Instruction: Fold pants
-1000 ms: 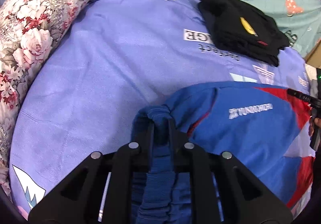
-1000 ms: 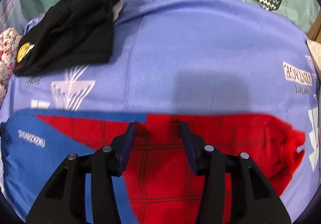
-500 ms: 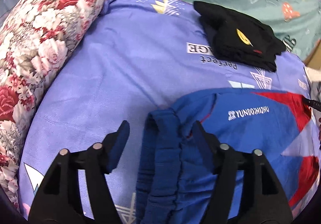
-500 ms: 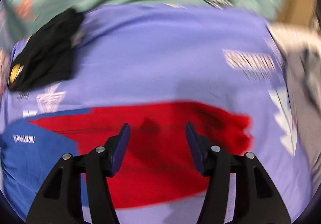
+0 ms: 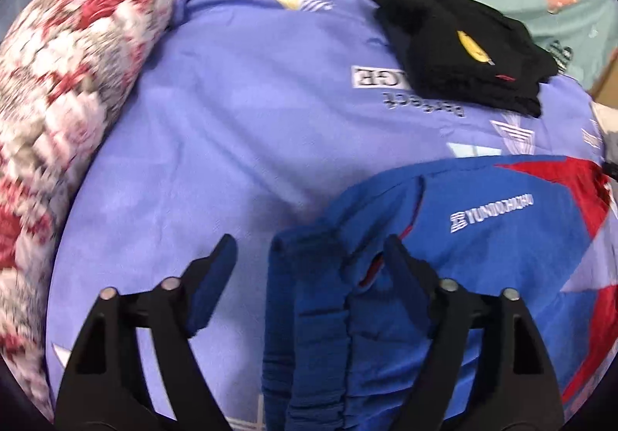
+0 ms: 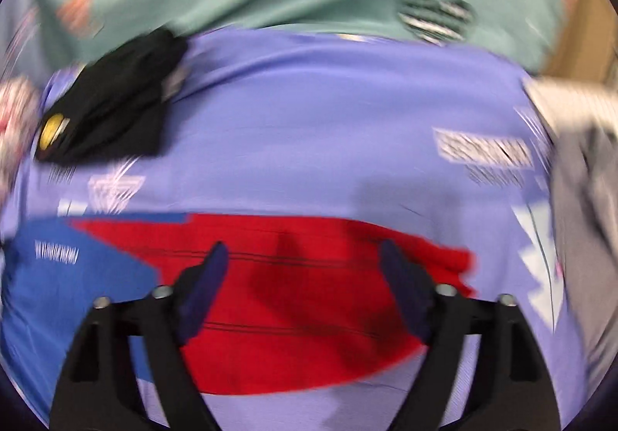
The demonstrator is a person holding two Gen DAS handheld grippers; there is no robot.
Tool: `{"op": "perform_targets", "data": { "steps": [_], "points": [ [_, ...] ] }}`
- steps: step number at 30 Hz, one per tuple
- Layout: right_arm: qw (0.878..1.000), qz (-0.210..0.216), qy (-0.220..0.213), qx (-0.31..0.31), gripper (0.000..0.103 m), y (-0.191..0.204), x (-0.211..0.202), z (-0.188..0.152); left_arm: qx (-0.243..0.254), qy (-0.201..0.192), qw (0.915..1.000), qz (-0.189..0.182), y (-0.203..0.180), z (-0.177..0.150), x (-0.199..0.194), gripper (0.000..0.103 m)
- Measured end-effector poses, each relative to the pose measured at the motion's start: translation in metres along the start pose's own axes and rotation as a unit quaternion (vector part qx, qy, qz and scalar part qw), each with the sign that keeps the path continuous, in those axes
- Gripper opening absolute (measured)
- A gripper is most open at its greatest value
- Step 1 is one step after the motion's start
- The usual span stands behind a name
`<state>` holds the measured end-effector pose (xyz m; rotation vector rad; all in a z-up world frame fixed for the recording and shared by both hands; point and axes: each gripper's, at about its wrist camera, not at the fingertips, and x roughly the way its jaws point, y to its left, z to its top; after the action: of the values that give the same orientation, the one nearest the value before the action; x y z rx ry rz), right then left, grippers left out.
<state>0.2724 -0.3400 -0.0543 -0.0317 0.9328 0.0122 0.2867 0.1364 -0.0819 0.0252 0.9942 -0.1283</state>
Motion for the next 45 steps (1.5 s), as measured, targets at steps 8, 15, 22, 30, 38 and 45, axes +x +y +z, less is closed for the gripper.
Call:
{"op": "perform_targets", "data": {
  "steps": [8, 15, 22, 30, 38, 45],
  "points": [
    [0.98, 0.022, 0.065, -0.187, 0.086, 0.085, 0.059, 0.024, 0.023, 0.043, 0.9975, -0.051, 0.001, 0.017, 0.032, 0.081],
    [0.963, 0.054, 0.099, -0.246, 0.082, 0.096, 0.08, 0.032, 0.038, 0.079, 0.9927, -0.083, 0.004, 0.025, 0.056, 0.054],
    [0.964, 0.11, 0.121, -0.21, 0.036, 0.075, 0.075, 0.037, 0.088, 0.07, 0.9919, -0.058, -0.011, 0.019, 0.055, 0.039],
    [0.969, 0.145, 0.072, -0.186, 0.011, 0.063, 0.007, 0.034, 0.103, 0.037, 0.9919, -0.066, -0.018, 0.023, 0.008, 0.014],
    [0.962, 0.215, 0.003, -0.17, 0.011, 0.046, -0.121, -0.03, 0.123, -0.027, 0.9874, -0.097, -0.023, -0.007, -0.085, 0.013],
    [0.947, 0.28, 0.043, -0.152, 0.011, 0.064, -0.151, -0.145, 0.109, -0.036, 0.9863, -0.119, -0.005, -0.076, -0.13, 0.014]
  ]
}}
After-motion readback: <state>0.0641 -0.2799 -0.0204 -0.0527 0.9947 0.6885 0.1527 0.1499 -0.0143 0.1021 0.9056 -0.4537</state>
